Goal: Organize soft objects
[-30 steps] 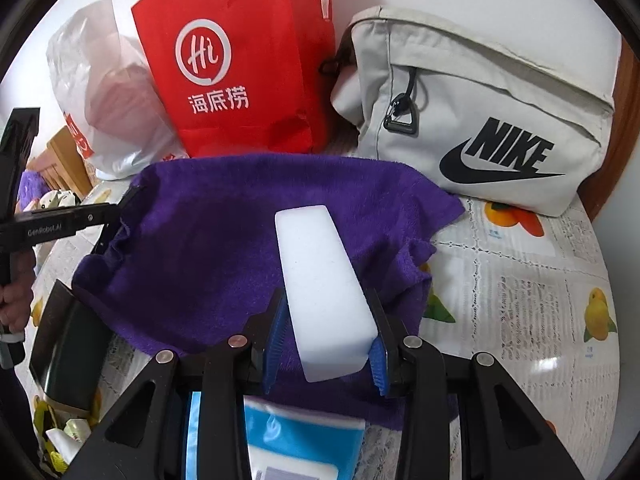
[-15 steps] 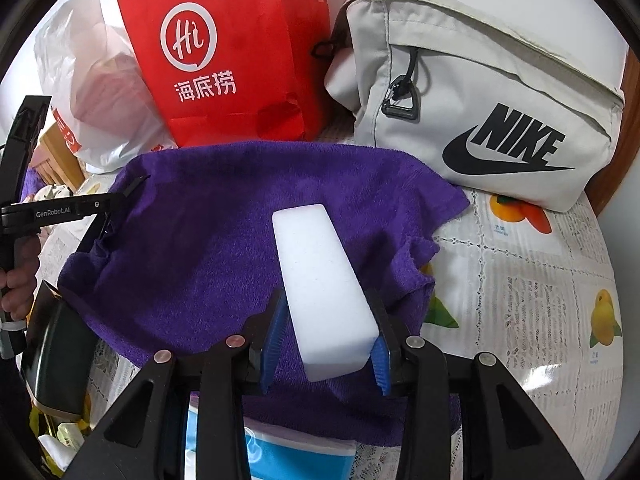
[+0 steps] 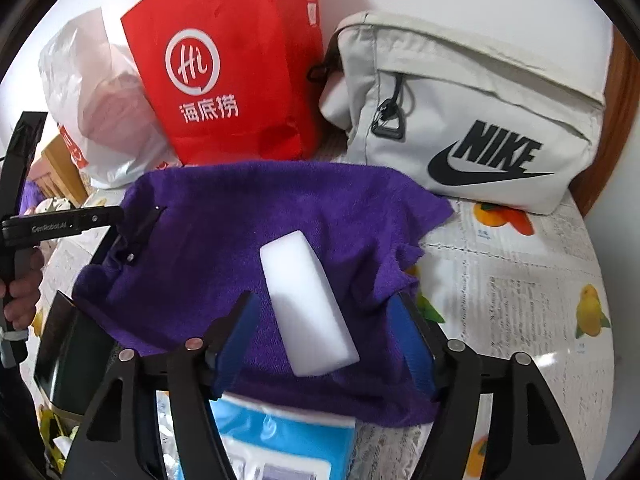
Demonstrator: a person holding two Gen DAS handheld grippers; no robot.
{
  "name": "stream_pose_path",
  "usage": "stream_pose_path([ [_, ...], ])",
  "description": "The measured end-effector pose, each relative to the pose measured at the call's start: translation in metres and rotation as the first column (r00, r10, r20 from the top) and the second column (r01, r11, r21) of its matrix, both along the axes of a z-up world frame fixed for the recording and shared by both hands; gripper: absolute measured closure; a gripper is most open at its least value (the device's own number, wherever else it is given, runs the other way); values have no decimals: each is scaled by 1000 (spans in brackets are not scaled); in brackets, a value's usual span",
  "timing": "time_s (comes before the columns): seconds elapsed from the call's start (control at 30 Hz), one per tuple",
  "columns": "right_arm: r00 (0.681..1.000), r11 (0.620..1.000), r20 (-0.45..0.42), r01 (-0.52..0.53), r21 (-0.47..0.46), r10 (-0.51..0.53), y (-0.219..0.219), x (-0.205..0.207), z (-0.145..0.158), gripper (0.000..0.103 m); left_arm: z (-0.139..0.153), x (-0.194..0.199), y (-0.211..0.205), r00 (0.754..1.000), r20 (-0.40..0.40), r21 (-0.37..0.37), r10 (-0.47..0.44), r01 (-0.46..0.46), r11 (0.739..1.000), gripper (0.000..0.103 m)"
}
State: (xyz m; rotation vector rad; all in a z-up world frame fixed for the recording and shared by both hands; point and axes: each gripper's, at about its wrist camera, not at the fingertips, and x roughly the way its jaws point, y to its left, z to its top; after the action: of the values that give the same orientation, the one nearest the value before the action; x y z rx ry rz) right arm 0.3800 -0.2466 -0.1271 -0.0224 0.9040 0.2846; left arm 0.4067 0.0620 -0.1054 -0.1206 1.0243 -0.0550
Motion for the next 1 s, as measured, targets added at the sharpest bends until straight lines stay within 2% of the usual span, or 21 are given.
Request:
stream_pose_path([
  [0.1, 1000, 1000, 13, 9, 21, -9, -2, -13, 11, 27, 12, -15, 2, 1000, 5, 20, 31, -31, 999, 40],
  [0.17, 1000, 1000, 26, 16, 22, -17, -2, -24, 18, 20, 16, -25, 2, 999, 10, 45, 42, -42, 998, 40],
  [0.23, 999, 1000, 43, 25, 6, -25, 0, -37, 26, 16, 24, -42, 3, 999, 20, 55, 46, -47, 997, 35],
  [0.33, 998, 1000, 64, 26, -1, -26, 3, -57, 36, 16, 33, -63, 4, 998, 36, 45, 59, -60, 997, 30],
  [0.47, 997, 1000, 78, 23, 15, -24, 5, -86, 47, 16, 44, -93, 8, 994, 53, 54, 93, -96, 994, 30],
  [0.67, 993, 999, 115, 32, 21, -35, 5, -137, 59, 16, 60, -155, 7, 984, 160, 16, 79, -83, 996, 30],
  [1.0, 992, 998, 127, 5, 68, -13, 7, -223, 55, 16, 51, -237, 4, 989, 138, 39, 48, -54, 998, 30],
])
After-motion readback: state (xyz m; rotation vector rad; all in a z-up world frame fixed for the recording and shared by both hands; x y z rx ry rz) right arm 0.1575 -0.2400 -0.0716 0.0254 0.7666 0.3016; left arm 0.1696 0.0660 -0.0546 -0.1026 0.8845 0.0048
